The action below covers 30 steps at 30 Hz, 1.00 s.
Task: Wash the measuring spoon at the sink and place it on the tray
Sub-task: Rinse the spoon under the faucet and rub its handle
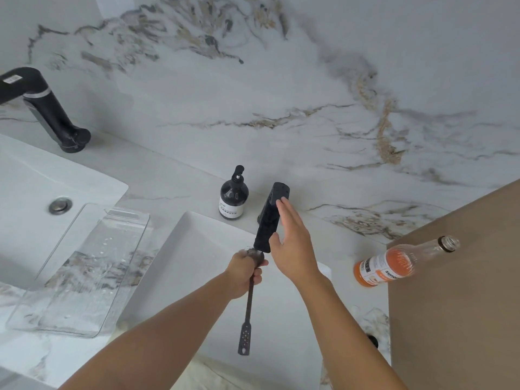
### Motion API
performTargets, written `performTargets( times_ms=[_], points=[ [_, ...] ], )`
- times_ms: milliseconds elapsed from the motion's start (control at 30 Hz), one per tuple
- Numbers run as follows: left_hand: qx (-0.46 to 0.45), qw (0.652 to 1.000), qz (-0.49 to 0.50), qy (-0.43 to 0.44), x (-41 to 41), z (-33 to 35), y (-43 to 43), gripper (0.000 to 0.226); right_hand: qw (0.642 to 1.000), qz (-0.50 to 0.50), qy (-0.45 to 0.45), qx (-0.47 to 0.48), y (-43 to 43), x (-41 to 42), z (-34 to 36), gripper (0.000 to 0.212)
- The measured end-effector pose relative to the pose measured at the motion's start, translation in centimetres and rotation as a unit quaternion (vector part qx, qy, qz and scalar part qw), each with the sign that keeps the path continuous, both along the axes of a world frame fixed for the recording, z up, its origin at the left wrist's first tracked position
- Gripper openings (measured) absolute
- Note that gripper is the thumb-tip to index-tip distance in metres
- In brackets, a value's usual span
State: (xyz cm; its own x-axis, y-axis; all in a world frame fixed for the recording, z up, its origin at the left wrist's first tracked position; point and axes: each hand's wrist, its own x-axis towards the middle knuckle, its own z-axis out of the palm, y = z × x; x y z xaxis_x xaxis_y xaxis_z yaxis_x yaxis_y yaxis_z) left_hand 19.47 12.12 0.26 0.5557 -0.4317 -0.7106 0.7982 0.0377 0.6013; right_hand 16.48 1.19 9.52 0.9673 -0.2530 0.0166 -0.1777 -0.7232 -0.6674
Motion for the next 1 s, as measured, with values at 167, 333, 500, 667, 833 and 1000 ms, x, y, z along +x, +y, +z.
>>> performTargets(
  times_ms=[167,333,500,667,833,1000],
  points=[
    [-0.032,0.999,0.001,-0.013,-0.1,0.2,0.4,0.017,0.982,-0.166,-0.005,0.094,0.8,-1.7,-2.4,0.063],
    [-0.036,0.999,0.031,-0.021,-0.1,0.2,-0.1,0.018,0.877,-0.203,0.177,0.397,1.6,-2.3,-4.6,0.030],
    [-0.065,0.992,0.110,0.013,0.0,-0.2,-1.0,0.017,0.830,-0.219,0.207,0.469,2.4,-3.4,-5.1,0.038],
    [0.082,0.986,-0.033,-0.139,0.8,-0.2,-0.6,0.018,0.825,-0.167,0.303,0.447,2.6,-5.0,-6.5,0.066],
    [0.222,0.874,-0.331,-0.278,3.0,-0.8,1.8,0.027,0.887,-0.088,0.354,0.283,-1.0,-3.7,-6.1,0.036],
    [-0.007,0.996,-0.051,-0.077,2.1,-0.6,0.5,0.031,0.884,-0.126,0.340,0.297,-0.4,-2.6,-5.6,0.039]
  ],
)
